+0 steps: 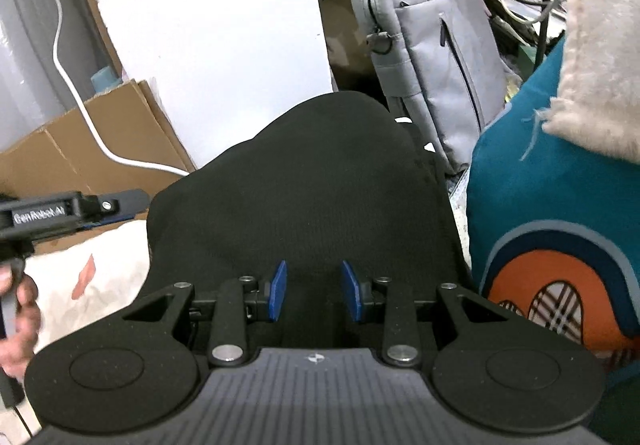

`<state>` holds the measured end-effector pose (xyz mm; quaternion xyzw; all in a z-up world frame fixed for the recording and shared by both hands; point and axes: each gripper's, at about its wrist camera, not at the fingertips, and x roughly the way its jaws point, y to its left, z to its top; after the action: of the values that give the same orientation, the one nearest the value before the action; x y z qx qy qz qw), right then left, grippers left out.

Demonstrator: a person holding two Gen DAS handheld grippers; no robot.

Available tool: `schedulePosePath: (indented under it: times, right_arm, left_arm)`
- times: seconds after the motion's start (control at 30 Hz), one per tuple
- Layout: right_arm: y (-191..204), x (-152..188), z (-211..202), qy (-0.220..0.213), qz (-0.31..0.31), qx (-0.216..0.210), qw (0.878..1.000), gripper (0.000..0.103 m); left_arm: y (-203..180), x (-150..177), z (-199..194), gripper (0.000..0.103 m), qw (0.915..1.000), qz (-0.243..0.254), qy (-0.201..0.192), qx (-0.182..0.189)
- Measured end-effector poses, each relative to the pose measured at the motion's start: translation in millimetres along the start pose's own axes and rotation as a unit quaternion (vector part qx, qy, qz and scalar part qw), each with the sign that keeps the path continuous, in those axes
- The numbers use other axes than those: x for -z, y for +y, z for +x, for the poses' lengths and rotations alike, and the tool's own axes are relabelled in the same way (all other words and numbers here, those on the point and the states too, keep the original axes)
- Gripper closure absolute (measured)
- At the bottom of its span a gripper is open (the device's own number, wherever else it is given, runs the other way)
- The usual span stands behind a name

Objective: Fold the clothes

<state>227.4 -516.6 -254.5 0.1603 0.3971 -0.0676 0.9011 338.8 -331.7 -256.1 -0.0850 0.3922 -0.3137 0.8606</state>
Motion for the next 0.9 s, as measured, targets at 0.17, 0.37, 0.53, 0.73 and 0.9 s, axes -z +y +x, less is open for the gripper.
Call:
schedulePosePath:
  times: [0.17,0.37,0.53,0.73,0.9]
  right_arm:
    - [12.8,4.3,7.2,0.008,-0.005,-0.008,1.000,0.068]
    - [26.2,19.9,28.1,0.034,-0.024,-0.011,0.999,0.068]
    - [38.3,32.4,41.5,0.035,-0.061,0.005,0.998,0.068]
    - [39.7,31.4,42.0,0.038,-0.064,0.006,0.997,0.068]
    - [32.0,27.5,23.1,0.035,-0.046,-0.007,0.998,0.071]
  left_arm:
    - [-1.5,20.2,21.5,0.070,0.9989,-0.016,0.028,0.033]
    - [-6.4,51.4,33.8,0.082,0.9988,0.007,0.049,0.000]
    - [-7.4,61.4,42.6,0.087,0.9977,0.028,0.052,-0.031]
    - [-14.0,57.0,38.3,0.089,0.9965,0.038,0.059,-0.046]
    - [-22.9,56.9,15.7,0.092,0.9958,0.053,0.052,-0.052]
